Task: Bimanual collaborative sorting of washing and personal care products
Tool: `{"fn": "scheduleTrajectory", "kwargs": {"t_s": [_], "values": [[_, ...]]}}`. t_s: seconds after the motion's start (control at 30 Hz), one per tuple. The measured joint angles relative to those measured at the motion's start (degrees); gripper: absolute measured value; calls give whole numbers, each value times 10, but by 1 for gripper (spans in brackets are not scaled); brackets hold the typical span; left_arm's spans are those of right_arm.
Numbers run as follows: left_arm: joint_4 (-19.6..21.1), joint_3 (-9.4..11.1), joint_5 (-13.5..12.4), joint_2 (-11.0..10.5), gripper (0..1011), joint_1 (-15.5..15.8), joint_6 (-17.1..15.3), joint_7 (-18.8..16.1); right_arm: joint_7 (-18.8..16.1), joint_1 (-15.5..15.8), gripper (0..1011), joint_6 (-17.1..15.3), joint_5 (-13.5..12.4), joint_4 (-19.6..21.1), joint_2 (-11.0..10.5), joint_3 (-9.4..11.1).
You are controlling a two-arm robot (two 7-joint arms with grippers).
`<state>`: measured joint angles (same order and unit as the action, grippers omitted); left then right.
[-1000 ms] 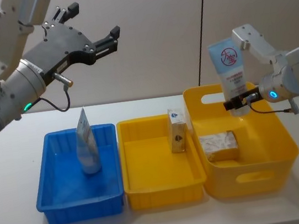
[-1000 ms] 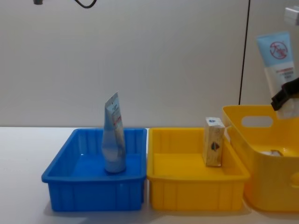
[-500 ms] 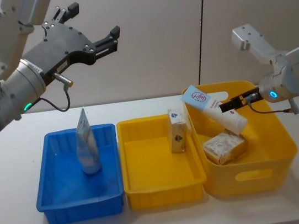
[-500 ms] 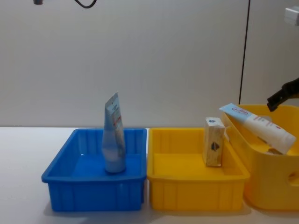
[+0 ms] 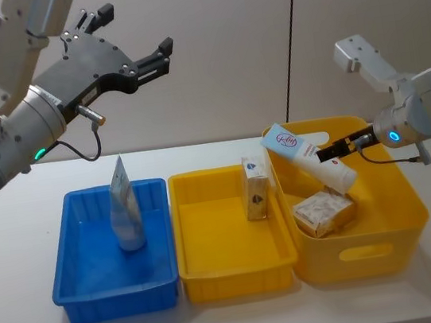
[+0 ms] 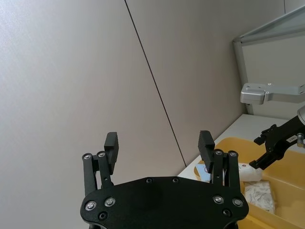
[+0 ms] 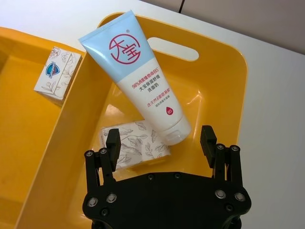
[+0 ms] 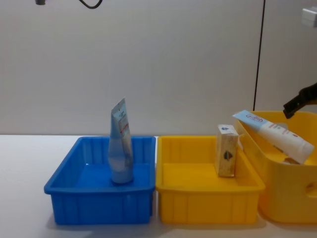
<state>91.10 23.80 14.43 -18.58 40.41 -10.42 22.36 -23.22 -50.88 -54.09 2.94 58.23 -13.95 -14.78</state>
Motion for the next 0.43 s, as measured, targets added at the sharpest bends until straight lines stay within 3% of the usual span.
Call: {"fn": "scheduleTrajectory", "kwargs": {"t_s": [0.43], "values": [[0,0,0,0,1001,0,0,0,0,0,1003,0,0,0,0,0]]}}
